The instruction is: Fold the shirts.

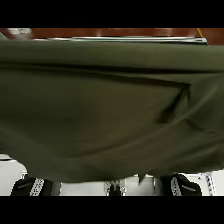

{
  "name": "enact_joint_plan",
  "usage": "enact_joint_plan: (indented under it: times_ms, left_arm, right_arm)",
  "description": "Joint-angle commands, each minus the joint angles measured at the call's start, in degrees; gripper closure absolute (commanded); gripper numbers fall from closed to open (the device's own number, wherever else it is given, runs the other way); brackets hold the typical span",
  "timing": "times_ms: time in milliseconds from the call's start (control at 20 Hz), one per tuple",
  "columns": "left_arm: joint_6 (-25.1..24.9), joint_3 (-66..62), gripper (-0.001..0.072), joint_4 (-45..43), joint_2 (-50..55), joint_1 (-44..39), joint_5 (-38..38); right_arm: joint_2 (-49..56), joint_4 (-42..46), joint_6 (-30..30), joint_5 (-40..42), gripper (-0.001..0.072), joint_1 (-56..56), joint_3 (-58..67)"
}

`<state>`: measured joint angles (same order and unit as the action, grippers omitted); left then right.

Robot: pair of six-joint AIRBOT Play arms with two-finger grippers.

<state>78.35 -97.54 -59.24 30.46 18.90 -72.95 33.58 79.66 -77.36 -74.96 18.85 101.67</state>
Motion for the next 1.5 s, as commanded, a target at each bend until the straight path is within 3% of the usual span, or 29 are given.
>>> enact_joint_plan:
  times_ms: [0, 100, 200, 350, 600, 800, 1150, 1250, 1450]
  left_arm:
    - [3.1, 10.6, 0.0674, -1.4, 0.0, 0.0, -5.5]
    - [3.4, 19.7, 0.0675, -2.4, 1.5, 0.0, -5.2]
    - [3.4, 28.3, 0.0675, -5.2, 5.6, 0.0, -3.2]
    - [3.3, 36.6, 0.0675, -5.7, 17.8, -0.5, 3.5]
    - [-1.8, 31.4, 0.0673, -5.2, 42.2, -6.4, 20.6]
    - [-1.8, 25.4, 0.0671, -5.2, 56.5, -10.1, 32.1]
    - [-2.8, 21.8, 0.0671, -0.8, 66.1, -11.2, 32.5]
    - [-5.8, 21.4, 0.0672, -1.4, 65.6, -10.6, 27.3]
    - [-5.9, 20.5, 0.0672, -3.8, 65.4, -8.9, 10.5]
  right_arm:
    - [6.6, 1.7, -1.9, -13.4, 0.0659, 0.0, -3.5]
    - [11.8, 0.6, -5.2, -15.8, 0.0659, 0.0, -11.1]
    - [17.2, -4.2, -6.4, -11.1, 0.066, -0.2, -21.5]
    - [27.4, -11.2, -5.9, 5.9, 0.066, -5.6, -33.2]
    - [44.9, -9.9, -6.0, 39.9, 0.0659, -14.3, -33.4]
    - [54.2, -10.3, -6.0, 53.8, 0.0659, -16.6, -33.4]
    - [60.5, -10.1, -6.6, 54.5, 0.0658, -16.9, -33.4]
    - [58.9, -8.1, -6.4, 49.4, 0.0659, -16.9, -33.4]
    - [55.6, -3.2, -6.5, 29.3, 0.0659, -16.9, -33.4]
